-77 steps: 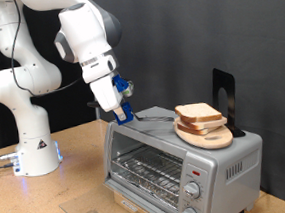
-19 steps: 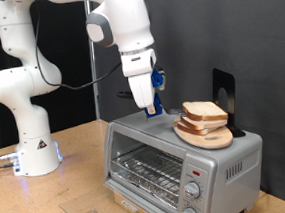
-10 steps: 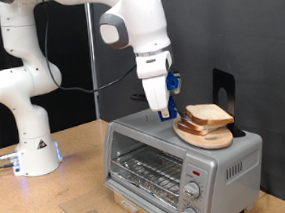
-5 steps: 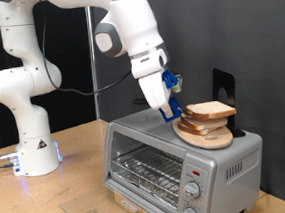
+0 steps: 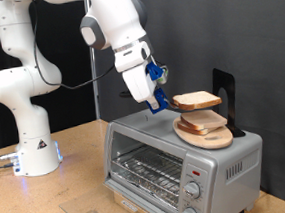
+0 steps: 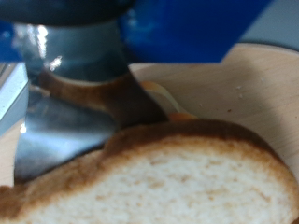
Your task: Make a piece of toast with the oven
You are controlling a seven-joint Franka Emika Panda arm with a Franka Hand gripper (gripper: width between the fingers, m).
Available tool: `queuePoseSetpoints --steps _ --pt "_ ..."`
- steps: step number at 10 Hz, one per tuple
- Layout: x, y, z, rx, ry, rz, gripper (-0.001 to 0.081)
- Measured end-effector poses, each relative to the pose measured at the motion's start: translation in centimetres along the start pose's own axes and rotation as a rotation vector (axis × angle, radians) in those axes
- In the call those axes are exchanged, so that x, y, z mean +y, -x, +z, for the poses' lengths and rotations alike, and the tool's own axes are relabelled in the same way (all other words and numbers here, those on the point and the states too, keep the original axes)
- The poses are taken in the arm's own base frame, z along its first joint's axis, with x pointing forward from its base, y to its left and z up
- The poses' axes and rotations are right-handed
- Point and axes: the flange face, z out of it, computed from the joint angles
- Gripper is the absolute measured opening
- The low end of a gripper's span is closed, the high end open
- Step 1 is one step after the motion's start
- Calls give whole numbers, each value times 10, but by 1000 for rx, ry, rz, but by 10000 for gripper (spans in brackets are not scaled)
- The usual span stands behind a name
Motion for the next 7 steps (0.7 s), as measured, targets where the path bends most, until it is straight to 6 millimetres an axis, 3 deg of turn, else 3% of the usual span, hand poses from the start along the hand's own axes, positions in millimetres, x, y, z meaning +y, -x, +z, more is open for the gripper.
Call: queuePoseSetpoints --steps 2,7 --pt "7 2 1 13 -33 -8 384" --pt "71 36 -24 -26 -66 -19 384"
